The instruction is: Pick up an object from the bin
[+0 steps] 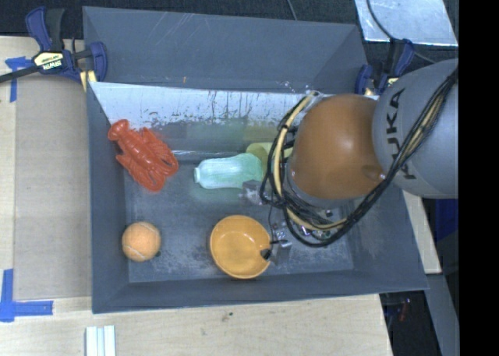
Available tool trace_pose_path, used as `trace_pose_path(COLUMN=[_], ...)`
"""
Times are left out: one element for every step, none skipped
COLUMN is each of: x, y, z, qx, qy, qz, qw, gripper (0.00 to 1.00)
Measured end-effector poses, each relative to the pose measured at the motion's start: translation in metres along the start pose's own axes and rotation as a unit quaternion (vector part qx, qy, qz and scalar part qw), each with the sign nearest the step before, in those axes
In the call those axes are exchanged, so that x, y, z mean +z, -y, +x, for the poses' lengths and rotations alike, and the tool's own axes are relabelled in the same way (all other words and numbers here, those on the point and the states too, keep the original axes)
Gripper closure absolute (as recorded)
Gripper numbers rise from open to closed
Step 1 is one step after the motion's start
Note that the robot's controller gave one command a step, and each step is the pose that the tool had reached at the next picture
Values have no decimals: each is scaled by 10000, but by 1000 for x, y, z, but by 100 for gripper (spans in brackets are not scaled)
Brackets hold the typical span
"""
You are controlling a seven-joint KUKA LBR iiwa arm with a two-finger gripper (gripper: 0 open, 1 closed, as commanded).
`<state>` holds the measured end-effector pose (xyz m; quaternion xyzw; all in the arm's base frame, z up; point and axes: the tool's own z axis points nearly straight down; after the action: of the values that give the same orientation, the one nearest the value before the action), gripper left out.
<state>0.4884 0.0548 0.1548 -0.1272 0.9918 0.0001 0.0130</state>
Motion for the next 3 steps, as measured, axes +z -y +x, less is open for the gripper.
trace_pose_path(x=[84, 83, 83], y=[1, -21, -21], z=[4, -32, -32], qx=[259, 352, 350], qy=[-35, 77, 77], qz=[0, 3, 4], qw=[9997, 9994, 9994], gripper=[0, 100, 100])
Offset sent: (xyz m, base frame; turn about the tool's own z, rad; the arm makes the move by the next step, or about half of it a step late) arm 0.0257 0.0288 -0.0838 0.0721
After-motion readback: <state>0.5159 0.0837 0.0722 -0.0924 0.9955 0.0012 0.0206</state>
